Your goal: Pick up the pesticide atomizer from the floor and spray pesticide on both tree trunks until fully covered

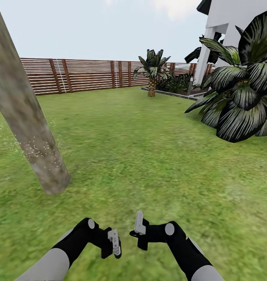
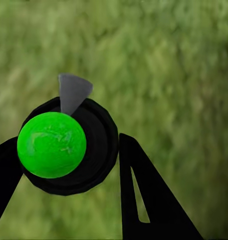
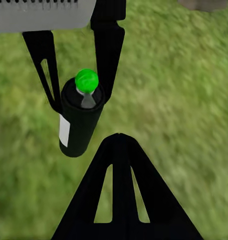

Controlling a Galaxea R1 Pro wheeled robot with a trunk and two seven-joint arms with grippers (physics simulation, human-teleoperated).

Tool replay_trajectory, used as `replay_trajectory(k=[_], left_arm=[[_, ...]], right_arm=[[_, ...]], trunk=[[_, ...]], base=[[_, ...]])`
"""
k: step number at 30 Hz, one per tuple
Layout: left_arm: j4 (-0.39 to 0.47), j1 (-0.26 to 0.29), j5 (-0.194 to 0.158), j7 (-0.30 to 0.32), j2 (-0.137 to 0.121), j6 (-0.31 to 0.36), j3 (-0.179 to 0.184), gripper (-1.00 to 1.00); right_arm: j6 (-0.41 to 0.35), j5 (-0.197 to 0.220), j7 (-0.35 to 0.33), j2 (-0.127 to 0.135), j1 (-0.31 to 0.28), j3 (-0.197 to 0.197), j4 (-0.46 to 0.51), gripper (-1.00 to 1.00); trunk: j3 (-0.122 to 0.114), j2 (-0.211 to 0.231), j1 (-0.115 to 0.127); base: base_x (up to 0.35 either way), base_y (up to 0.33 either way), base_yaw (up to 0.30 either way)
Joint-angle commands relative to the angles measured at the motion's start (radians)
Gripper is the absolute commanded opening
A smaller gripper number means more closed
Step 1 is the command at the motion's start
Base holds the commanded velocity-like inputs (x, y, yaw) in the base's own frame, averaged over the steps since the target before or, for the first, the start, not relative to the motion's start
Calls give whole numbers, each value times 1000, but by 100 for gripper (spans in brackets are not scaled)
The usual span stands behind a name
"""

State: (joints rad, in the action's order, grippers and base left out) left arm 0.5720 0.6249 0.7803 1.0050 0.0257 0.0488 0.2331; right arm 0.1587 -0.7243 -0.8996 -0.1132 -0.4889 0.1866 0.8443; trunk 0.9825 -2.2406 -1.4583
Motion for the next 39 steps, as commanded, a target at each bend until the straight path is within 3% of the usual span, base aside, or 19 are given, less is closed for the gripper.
replay_trajectory(k=[1,4,9,24,30,39], left_arm=[[1,1,1,5,0,4,-1,-100],[0,1,-4,7,0,1,-4,-100],[-1,1,-48,9,0,-5,-4,-100],[0,1,-65,-5,43,-6,-5,-100],[0,1,-124,-3,42,-10,-6,-100],[-1,-1,-130,-2,42,-16,-8,-100]], right_arm=[[9,-10,-1,0,0,-1,1,-100],[10,-10,-1,0,0,-1,1,-100],[10,-10,-1,0,0,-1,1,-100],[10,-10,-1,0,0,-1,1,-100],[10,-10,-1,0,0,-1,1,-100],[10,-10,0,0,0,-1,-1,-100]], trunk=[[1,0,0],[1,0,0],[1,0,0],[1,0,0],[1,0,0],[1,0,0]], base=[[0,0,0],[0,0,0],[0,0,0],[0,0,0],[0,0,0],[0,0,0]])
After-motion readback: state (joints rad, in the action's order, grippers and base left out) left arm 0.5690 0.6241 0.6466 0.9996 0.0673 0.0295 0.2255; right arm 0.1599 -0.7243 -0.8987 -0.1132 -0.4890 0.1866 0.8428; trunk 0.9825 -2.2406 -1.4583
